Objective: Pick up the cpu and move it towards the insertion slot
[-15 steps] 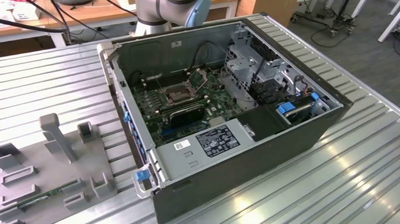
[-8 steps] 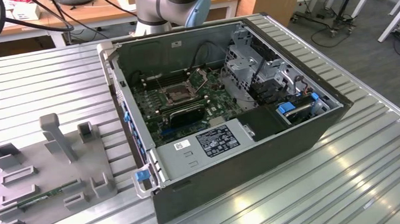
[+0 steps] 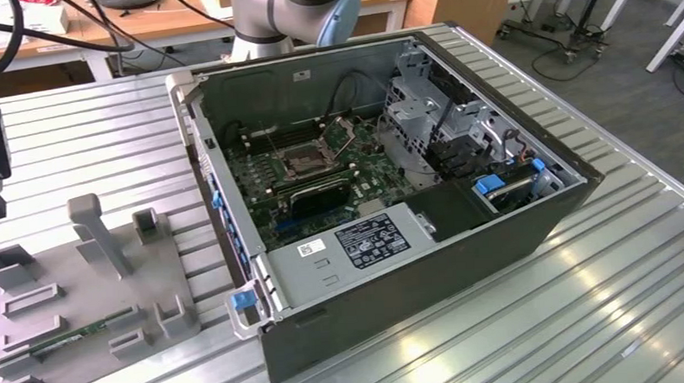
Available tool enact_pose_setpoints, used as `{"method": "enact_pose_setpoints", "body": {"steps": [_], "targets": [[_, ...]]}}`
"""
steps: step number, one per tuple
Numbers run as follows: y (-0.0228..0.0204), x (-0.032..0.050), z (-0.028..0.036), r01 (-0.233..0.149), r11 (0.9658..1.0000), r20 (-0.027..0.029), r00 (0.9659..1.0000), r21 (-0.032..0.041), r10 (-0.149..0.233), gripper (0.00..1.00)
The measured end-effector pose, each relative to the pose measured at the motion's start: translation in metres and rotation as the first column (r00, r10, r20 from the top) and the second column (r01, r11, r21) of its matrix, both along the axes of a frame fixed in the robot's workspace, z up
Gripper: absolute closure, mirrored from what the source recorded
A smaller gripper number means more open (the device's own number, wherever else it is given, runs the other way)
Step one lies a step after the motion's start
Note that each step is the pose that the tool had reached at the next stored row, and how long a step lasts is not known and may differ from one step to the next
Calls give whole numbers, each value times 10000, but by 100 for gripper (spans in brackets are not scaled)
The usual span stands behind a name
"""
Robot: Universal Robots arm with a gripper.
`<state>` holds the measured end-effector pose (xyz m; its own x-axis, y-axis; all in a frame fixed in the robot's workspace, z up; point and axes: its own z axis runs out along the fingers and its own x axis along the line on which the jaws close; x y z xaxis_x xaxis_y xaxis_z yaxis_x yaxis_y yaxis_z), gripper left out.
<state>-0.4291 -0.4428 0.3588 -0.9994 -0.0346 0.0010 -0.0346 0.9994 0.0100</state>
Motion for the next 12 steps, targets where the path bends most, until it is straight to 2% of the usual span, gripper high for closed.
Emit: {"method": "enact_pose_setpoints", "body": {"steps": [6,12], "targets": [[0,68,0,-1,10000,0,10000,1,1,45],[0,72,5,0,10000,1,10000,1,0,45]]}}
